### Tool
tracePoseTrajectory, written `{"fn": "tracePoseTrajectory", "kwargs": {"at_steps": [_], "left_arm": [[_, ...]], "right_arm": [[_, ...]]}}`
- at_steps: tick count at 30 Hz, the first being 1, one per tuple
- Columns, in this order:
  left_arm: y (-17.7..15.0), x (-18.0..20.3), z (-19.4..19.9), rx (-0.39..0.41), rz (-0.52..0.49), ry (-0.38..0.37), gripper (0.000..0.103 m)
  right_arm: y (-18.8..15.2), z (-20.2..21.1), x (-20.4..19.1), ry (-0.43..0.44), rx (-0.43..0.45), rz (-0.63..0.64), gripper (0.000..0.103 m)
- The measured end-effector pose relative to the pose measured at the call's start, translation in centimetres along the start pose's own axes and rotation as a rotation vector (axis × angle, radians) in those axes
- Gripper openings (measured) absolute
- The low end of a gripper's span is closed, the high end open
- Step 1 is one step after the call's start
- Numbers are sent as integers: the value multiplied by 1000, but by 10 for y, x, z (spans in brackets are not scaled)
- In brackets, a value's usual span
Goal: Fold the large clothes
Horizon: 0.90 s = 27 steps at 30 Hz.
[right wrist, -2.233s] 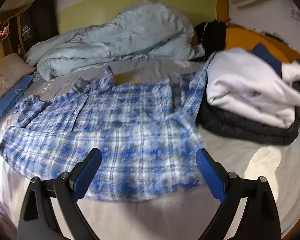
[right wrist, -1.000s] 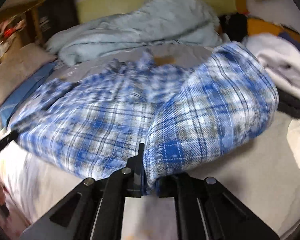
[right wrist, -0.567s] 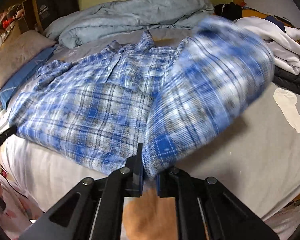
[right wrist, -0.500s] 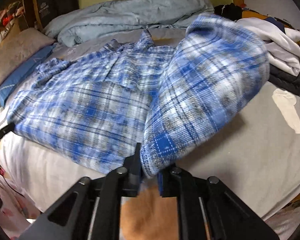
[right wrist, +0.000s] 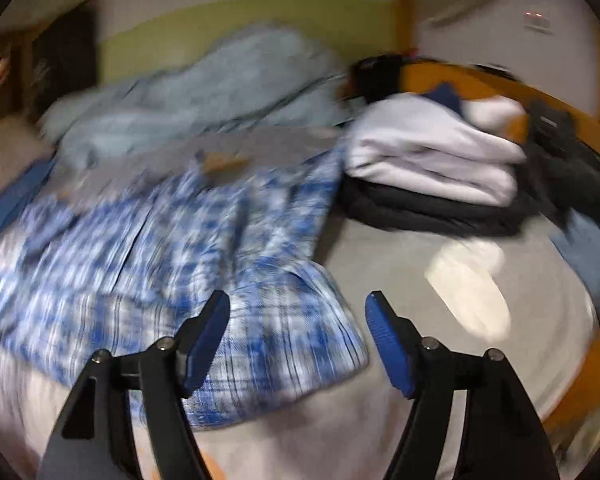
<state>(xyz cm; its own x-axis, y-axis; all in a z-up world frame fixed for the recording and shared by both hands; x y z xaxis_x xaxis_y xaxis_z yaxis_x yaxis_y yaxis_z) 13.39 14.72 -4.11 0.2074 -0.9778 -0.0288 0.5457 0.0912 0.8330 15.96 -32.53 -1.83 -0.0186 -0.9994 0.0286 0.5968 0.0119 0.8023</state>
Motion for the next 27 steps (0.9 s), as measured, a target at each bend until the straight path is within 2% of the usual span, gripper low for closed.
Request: {"fn": "tracePoseTrajectory", "kwargs": {"at_steps": [2, 3, 6, 7, 8, 9, 10, 11, 12, 16, 19, 20, 22, 24, 27], "left_arm": [[12, -10, -11, 32, -9, 73, 78], [16, -13, -20, 24, -10, 80, 78], [11, -12, -61, -129, -25, -16, 78], [5, -12, -76, -186, -22, -34, 78], [-2, -13, -85, -224, -11, -45, 71], [-10, -15, -95, -270, 25, -79, 60], [-18, -15, -104, -331, 80, -149, 27], [-23, -15, -108, -369, 121, -192, 11], [-23, -16, -108, -362, 138, -197, 10], [2, -13, -84, -212, 103, -185, 8], [22, -13, -63, -87, 69, -139, 10], [25, -14, -60, -69, 55, -129, 13], [24, -13, -66, -75, 0, -58, 16], [18, -17, -82, -112, -12, -4, 16], [7, -25, -100, -180, 37, 1, 17]], "right_arm": [[9, -19, 7, -13, -29, 5, 68], [10, -34, 8, 12, -70, 10, 68], [-6, -65, 13, 79, -202, 10, 63], [-10, -74, 15, 72, -218, 7, 47], [-13, -79, 16, 58, -232, 13, 17], [-15, -82, 15, 52, -234, 30, 2], [-14, -80, 15, 39, -215, 48, 2], [-9, -76, 14, 18, -173, 63, 2], [-1, -68, 12, 2, -110, 86, 2], [34, -38, 8, -41, 94, 102, 1], [51, -30, 13, -61, 160, 58, 1], [54, -32, 15, -68, 164, 48, 1], [52, -47, 18, -91, 116, 49, 1], [40, -72, 20, -127, 6, 57, 1], [22, -102, 23, -150, -126, 44, 2]]}}
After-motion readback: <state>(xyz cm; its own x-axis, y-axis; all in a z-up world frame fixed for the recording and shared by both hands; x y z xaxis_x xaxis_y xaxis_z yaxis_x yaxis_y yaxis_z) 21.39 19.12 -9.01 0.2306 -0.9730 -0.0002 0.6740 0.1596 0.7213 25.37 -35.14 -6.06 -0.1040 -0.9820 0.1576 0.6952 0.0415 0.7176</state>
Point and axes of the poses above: each gripper's, at about its wrist camera, not at the fingertips, and z roughly against the way its jaws point, x to its right, y to its top, the point moved 5 cm from there along -z, roughly the way its jaws point, and after that the axes turned 6 degrees about x, right-handed, at the moved point
